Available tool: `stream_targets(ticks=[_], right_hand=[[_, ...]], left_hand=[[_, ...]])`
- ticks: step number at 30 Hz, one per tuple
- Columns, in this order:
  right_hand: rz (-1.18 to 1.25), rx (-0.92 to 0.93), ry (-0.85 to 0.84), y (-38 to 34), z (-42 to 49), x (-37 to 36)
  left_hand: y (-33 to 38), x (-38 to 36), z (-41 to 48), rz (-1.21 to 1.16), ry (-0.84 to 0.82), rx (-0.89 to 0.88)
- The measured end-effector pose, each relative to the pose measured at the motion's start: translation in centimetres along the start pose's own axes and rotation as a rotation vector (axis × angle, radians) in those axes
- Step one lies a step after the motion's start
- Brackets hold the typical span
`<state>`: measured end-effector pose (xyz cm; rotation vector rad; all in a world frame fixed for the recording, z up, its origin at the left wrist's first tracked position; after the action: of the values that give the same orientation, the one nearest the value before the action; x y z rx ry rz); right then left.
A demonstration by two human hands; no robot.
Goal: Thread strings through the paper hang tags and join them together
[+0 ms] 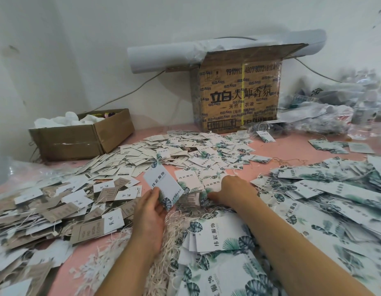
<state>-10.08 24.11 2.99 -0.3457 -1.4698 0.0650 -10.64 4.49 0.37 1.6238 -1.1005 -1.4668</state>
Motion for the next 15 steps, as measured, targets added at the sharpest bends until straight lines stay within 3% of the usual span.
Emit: stream_targets(ticks=[10, 15], right_hand=[[0.000, 0.005, 0.141, -0.4, -0.2, 1.0], [0.200, -0.050, 0.202, 0.7, 0.7, 2.6]], left_hand=[[0.0, 0.1, 0.1, -0.006, 0.009, 0.002], [0.1, 0.2, 0.0, 0.029, 0.016, -0.020]])
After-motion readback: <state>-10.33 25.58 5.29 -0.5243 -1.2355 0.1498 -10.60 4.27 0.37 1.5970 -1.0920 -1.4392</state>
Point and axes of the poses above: each hand's wrist, its own z-axis towards the middle knuckle, its own x-axis out of the back of the hand, y = z × x, the point moved 3 cm from there along z, towards the middle knuckle, and after that the axes turned 8 degrees about x, right-handed, at the moved point
